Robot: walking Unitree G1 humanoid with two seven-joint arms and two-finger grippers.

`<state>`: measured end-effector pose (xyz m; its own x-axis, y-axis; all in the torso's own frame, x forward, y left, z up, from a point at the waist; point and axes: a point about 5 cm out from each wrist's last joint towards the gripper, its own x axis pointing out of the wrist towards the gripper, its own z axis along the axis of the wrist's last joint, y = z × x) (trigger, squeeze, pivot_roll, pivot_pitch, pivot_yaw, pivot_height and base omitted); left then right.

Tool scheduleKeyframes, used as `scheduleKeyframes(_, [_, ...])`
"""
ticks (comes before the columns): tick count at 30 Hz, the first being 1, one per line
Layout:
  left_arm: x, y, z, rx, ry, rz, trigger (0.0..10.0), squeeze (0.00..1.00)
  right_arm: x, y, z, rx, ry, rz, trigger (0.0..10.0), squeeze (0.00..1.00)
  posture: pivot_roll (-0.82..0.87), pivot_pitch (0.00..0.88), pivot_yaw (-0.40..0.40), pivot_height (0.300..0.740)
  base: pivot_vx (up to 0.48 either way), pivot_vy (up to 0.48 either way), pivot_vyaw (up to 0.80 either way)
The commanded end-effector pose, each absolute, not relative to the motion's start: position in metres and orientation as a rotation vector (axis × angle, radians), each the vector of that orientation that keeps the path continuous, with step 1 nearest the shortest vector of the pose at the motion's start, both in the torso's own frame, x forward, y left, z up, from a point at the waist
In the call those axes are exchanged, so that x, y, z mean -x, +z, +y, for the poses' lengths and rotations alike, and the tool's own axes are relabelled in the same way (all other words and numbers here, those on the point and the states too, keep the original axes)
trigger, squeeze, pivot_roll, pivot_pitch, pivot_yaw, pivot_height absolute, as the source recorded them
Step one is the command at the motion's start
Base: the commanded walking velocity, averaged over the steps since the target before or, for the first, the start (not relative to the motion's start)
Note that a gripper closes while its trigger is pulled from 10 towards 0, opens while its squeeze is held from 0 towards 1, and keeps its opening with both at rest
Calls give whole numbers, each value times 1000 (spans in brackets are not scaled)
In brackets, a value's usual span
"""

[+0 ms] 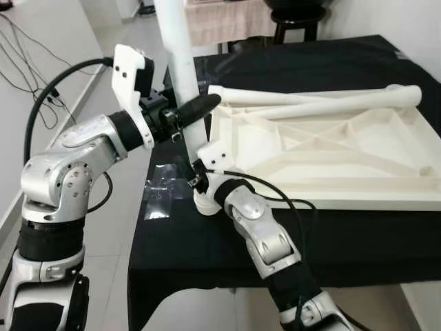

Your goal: Building children table

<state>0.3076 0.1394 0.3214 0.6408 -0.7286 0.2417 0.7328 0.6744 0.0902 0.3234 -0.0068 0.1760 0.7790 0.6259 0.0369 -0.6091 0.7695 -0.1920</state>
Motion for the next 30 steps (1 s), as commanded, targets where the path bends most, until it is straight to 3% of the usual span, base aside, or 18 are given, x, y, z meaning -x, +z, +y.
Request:
scheduleKeyframes(1, [-311,318,140,-3,-823,-249,10000,0,-315,142,21,160,772,69,0,0,-17,120,64,740,0,0,0])
scheduleKeyframes(5, [-311,318,140,-11,-819,-250,10000,0,-319,151,28,175,769,53,0,0,-16,115,64,740,0,0,0])
scheduleKeyframes(6, [-311,318,140,-10,-817,-251,3961,0,-317,154,30,182,750,52,0,0,-14,109,65,740,0,0,0])
scheduleKeyframes(7, [-310,317,141,-7,-816,-251,0,0,-315,155,30,185,736,52,0,0,-13,109,65,740,0,0,0])
scheduleKeyframes(8, [-310,317,141,-8,-818,-251,0,0,-314,156,30,187,726,53,2510,0,-11,106,65,740,0,0,0])
scheduleKeyframes(9, [-310,317,141,-8,-818,-251,0,0,-314,156,30,187,726,53,2510,0,-11,106,65,740,0,0,0])
scheduleKeyframes(10, [-310,317,142,-8,-820,-251,0,0,-314,156,29,189,721,54,4275,0,-11,106,65,740,0,0,0])
scheduleKeyframes(11, [-310,317,142,-8,-821,-251,0,0,-315,157,29,187,725,49,10000,0,-11,103,64,740,0,0,0])
scheduleKeyframes(13, [-310,317,142,-8,-824,-252,0,0,-317,161,27,169,748,23,10000,43,-10,101,65,740,0,0,0])
scheduleKeyframes(14, [-310,318,142,-8,-825,-253,0,0,-318,165,26,146,797,-2,10000,1000,-9,100,65,740,0,0,0])
scheduleKeyframes(17, [-309,318,142,-9,-830,-254,0,0,-324,182,18,69,1020,-91,10000,1000,-10,93,66,740,0,0,0])
scheduleKeyframes(19, [-309,318,142,-9,-830,-254,0,0,-324,182,18,69,1020,-91,10000,1000,-10,93,66,740,0,0,0])
scheduleKeyframes(21, [-309,317,141,-12,-832,-254,0,0,-329,186,6,91,1142,-125,10000,1000,-7,90,64,740,0,0,0])
scheduleKeyframes(22, [-309,317,141,-11,-834,-256,0,0,-334,188,-3,128,1209,-126,10000,376,-6,89,62,740,0,0,0])
scheduleKeyframes(24, [-308,317,141,-11,-835,-256,0,0,-337,189,-9,154,1246,-121,10000,376,-6,89,62,740,0,0,0])
scheduleKeyframes(25, [-308,317,141,-10,-836,-257,0,0,-340,190,-16,166,1288,-107,10000,0,-5,88,62,740,0,0,0])
scheduleKeyframes(30, [-307,317,141,-11,-836,-257,0,0,-347,193,-23,164,1324,-88,10000,0,-4,89,62,740,0,0,0])
